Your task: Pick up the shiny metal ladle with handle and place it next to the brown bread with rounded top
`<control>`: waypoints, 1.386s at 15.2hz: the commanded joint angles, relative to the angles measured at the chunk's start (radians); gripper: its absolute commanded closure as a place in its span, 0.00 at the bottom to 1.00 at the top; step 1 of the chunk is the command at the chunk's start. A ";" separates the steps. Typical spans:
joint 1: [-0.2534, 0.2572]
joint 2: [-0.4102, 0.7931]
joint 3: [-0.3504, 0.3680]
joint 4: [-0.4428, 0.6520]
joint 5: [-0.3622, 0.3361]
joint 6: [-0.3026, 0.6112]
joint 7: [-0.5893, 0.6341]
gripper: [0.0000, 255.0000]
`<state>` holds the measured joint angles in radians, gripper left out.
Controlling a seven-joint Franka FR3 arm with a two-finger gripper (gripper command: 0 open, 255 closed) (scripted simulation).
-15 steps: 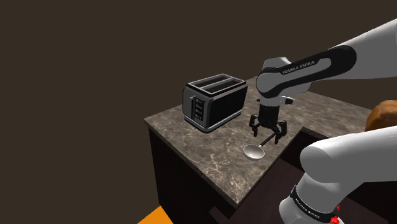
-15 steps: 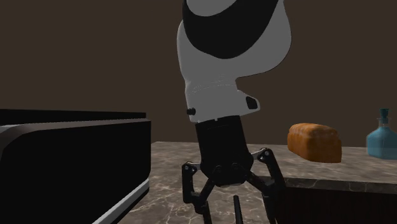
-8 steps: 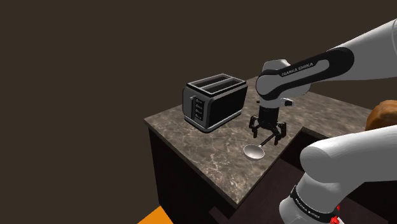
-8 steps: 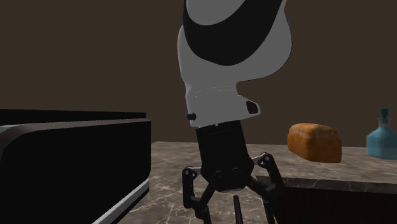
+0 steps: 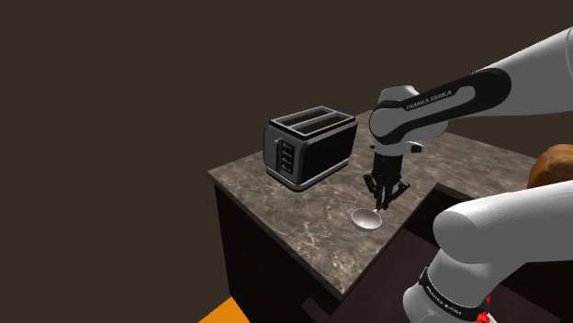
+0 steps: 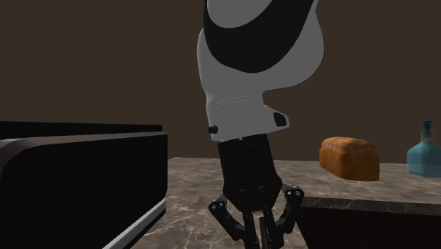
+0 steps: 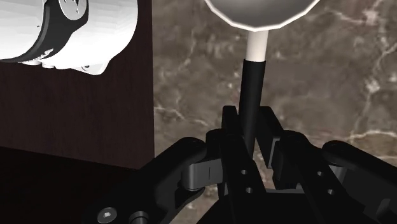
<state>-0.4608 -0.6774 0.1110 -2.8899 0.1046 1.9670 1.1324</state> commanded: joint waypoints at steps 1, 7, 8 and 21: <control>0.000 0.000 0.000 0.000 0.000 0.000 0.000 1.00; -0.001 -0.037 -0.005 0.035 -0.005 -0.072 0.001 1.00; -0.001 -0.045 -0.006 0.044 -0.006 -0.090 0.002 1.00; -0.005 -0.113 -0.020 0.185 -0.019 -0.297 0.007 1.00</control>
<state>-0.4655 -0.7861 0.0923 -2.7192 0.0866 1.6881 1.1385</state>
